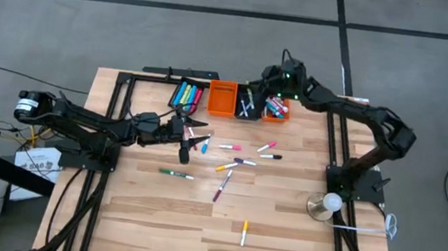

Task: Pick & Place Markers
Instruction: Put the small light green marker pen into the right black basket

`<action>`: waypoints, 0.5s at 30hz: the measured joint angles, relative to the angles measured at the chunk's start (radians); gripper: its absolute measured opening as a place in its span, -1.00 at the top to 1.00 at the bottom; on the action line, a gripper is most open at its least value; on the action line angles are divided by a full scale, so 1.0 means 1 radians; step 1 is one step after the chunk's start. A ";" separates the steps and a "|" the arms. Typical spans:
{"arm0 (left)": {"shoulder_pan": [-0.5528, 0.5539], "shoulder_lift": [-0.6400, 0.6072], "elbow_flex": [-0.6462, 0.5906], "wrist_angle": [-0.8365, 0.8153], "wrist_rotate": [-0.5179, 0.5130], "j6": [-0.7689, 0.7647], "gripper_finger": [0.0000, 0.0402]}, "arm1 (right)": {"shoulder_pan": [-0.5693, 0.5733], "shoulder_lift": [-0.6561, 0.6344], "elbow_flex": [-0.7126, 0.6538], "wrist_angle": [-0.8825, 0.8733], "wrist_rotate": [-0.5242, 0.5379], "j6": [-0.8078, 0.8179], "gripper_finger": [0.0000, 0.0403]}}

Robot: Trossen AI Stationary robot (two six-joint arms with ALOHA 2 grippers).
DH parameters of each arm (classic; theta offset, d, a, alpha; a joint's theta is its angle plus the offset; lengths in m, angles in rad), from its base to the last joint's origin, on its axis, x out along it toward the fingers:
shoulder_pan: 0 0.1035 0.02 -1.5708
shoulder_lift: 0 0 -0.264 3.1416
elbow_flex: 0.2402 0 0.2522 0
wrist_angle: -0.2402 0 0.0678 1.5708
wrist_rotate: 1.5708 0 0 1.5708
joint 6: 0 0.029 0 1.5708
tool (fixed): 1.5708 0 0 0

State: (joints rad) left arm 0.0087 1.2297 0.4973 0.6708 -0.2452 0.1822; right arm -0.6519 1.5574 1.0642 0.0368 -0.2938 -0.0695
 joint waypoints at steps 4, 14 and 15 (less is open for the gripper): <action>0.017 0.000 0.000 -0.022 -0.058 0.000 0.06 | -0.053 0.078 0.053 -0.027 -0.051 0.017 0.92; 0.050 0.000 0.000 -0.073 -0.083 0.000 0.06 | -0.091 0.260 0.243 -0.224 -0.074 0.017 0.92; 0.048 0.000 0.000 -0.072 -0.098 0.000 0.06 | -0.090 0.275 0.259 -0.235 -0.074 0.017 0.92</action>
State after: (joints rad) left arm 0.0572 1.2297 0.4976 0.5983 -0.3431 0.1818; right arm -0.7422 1.8326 1.3231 -0.1979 -0.3676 -0.0529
